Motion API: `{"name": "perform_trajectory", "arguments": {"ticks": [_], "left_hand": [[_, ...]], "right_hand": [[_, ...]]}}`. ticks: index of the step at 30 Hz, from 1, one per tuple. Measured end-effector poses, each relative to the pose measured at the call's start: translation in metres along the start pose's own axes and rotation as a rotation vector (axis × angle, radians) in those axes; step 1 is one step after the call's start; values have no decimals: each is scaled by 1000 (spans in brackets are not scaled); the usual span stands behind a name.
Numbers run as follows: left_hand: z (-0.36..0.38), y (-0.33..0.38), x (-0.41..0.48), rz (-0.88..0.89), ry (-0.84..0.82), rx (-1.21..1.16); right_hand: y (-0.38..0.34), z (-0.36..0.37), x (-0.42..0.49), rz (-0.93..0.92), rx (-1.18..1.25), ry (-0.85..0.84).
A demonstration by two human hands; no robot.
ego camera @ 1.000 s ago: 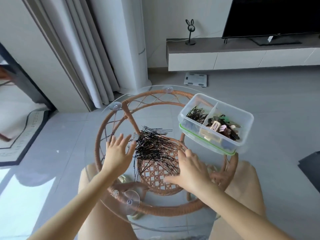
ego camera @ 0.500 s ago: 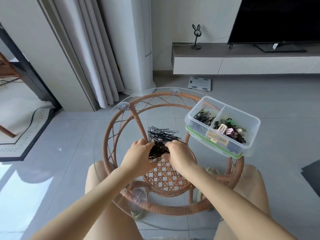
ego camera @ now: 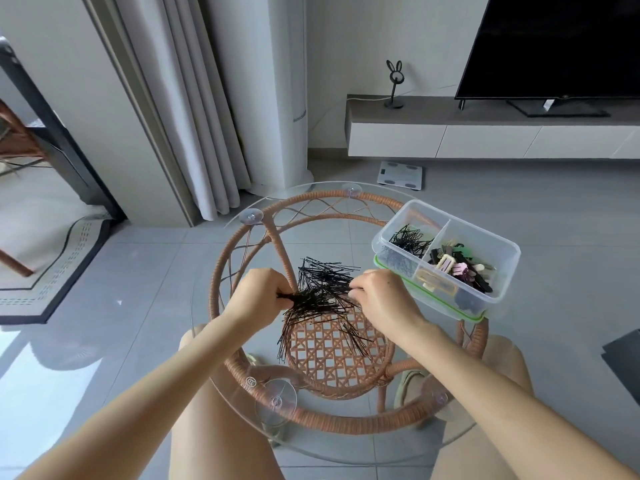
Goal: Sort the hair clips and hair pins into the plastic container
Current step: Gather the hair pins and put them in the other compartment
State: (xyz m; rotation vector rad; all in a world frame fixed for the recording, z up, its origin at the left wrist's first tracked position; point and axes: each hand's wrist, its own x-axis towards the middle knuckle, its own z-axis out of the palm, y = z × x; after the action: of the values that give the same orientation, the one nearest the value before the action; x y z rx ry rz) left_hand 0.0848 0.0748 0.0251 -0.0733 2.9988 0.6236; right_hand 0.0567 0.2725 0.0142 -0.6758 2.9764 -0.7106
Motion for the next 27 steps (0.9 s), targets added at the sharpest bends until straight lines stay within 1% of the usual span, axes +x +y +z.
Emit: {"name": "perform_trajectory", "arguments": {"ticks": [4, 8, 11, 13, 16, 19, 21, 23, 27], "left_hand": [[-11, 2, 0, -14, 43, -70], [-18, 5, 2, -34, 79, -115], [-24, 9, 3, -35, 85, -136], [-28, 11, 3, -30, 85, -144], [-35, 16, 6, -25, 89, -158], [-42, 23, 10, -19, 116, -169], [-47, 30, 13, -13, 121, -186], [-51, 38, 17, 5, 125, -210], [-57, 60, 32, 52, 132, -241]], "right_hand": [[2, -27, -2, -6, 45, 86], [10, -59, 4, 98, 94, 212], [29, -74, 21, 264, 115, 338], [40, -78, 35, 404, 165, 385], [51, -78, 55, 609, 284, 397], [60, -69, 72, 728, 291, 383], [61, -65, 78, 736, 260, 321], [63, -62, 81, 698, 207, 272], [70, -69, 76, 599, 108, 326]]}}
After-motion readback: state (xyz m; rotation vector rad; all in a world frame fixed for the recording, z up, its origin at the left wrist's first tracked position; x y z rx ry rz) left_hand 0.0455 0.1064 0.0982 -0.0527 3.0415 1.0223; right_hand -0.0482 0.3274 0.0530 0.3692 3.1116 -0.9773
